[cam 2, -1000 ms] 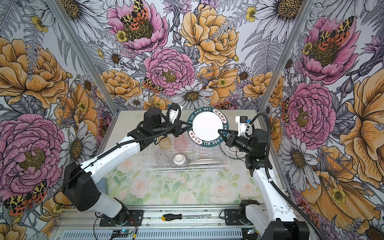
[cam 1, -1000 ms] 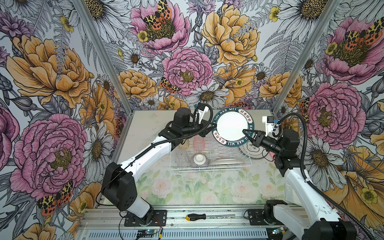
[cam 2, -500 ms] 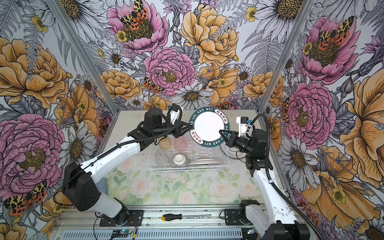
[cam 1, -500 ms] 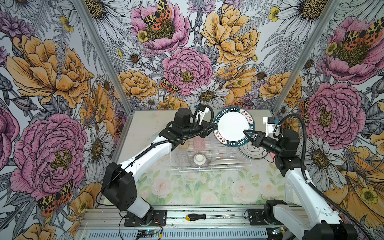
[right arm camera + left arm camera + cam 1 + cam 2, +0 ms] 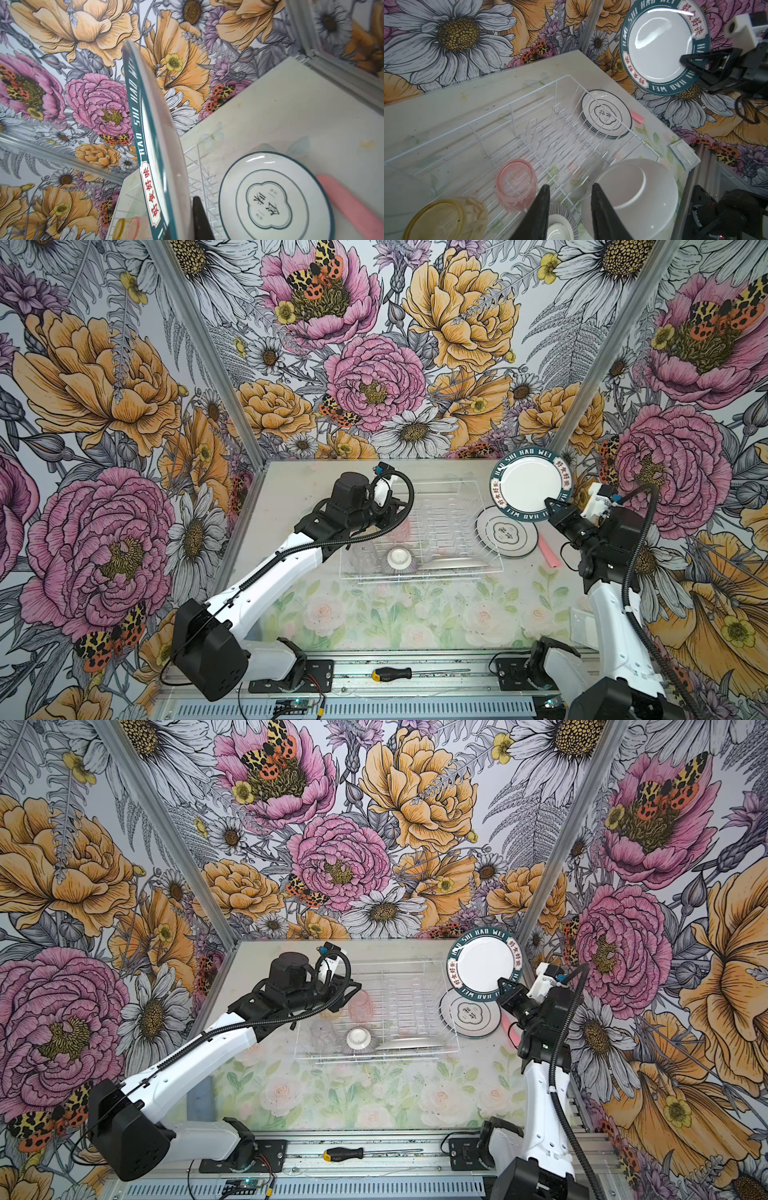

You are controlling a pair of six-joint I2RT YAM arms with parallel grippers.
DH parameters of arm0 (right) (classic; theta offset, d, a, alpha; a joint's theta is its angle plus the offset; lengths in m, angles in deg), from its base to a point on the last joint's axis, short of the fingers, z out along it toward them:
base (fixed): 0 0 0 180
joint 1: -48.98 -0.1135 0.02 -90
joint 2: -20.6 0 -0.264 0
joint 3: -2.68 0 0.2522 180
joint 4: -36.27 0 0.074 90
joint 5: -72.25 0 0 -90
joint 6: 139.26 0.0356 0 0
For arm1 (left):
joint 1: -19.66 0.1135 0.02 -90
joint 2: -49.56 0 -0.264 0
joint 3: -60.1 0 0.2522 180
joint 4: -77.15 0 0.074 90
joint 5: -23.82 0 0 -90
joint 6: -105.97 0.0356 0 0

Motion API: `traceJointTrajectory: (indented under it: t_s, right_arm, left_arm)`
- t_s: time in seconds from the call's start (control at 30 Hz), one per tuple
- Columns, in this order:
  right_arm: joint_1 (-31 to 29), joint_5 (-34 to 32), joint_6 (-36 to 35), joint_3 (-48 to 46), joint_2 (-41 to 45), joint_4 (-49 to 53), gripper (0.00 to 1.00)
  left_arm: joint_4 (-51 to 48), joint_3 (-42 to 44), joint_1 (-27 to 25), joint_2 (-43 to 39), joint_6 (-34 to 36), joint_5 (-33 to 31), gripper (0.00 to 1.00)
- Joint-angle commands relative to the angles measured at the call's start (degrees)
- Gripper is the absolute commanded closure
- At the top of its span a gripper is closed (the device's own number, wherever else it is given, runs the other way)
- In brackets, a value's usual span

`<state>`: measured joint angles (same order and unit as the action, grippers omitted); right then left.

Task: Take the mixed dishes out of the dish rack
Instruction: 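Lower the teal-rimmed plate onto the plate stack on the table with the right gripper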

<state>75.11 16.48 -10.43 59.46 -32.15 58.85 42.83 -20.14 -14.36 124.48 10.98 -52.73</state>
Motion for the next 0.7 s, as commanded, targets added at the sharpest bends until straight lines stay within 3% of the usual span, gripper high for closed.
traceJointTrajectory:
  t_s: [0.0,0.67]
  right_arm:
    - [1.7,-5.2,-4.1,0.9,0.7,4.9,1.00]
    - [2.6,-4.5,-9.5,-4.5,-15.1,5.7,1.00]
  left_arm:
    - [-3.2,1.0,0.4,-1.5,2.6,-4.9,0.64]
    - [-3.3,-0.8,-0.7,2.6,2.9,-4.7,0.64]
